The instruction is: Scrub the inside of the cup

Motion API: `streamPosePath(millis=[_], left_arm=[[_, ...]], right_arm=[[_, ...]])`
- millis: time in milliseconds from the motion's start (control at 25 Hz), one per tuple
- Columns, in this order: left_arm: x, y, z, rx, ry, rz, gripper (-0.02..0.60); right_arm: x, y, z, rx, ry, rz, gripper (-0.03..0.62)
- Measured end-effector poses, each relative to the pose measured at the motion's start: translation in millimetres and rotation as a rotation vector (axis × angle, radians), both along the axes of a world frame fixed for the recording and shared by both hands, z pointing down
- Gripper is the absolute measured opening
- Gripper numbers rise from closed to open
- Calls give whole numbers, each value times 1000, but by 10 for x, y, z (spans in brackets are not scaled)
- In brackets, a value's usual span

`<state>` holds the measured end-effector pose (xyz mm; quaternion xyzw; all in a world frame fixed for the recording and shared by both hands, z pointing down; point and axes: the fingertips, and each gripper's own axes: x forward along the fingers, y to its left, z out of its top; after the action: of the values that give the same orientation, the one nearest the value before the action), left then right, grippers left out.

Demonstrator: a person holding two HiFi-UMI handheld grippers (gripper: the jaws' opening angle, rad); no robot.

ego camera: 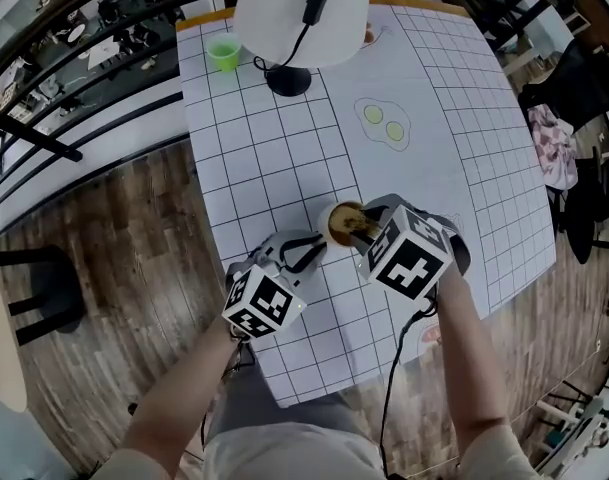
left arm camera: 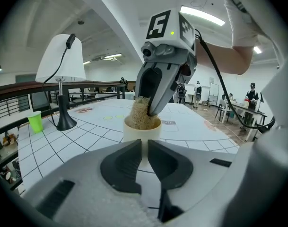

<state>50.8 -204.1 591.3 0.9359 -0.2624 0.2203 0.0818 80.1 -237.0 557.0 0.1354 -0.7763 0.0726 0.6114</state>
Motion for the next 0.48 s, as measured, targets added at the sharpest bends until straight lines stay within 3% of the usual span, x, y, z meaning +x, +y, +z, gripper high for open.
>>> streamPosePath(millis=[280, 480], left_arm=[[7, -9, -15, 15, 19, 13, 52], [0, 1, -2, 0, 23, 9, 52]], right_arm=[[-82, -39, 294, -68, 32, -50, 129], [-149, -6, 377, -59, 47, -106, 123]])
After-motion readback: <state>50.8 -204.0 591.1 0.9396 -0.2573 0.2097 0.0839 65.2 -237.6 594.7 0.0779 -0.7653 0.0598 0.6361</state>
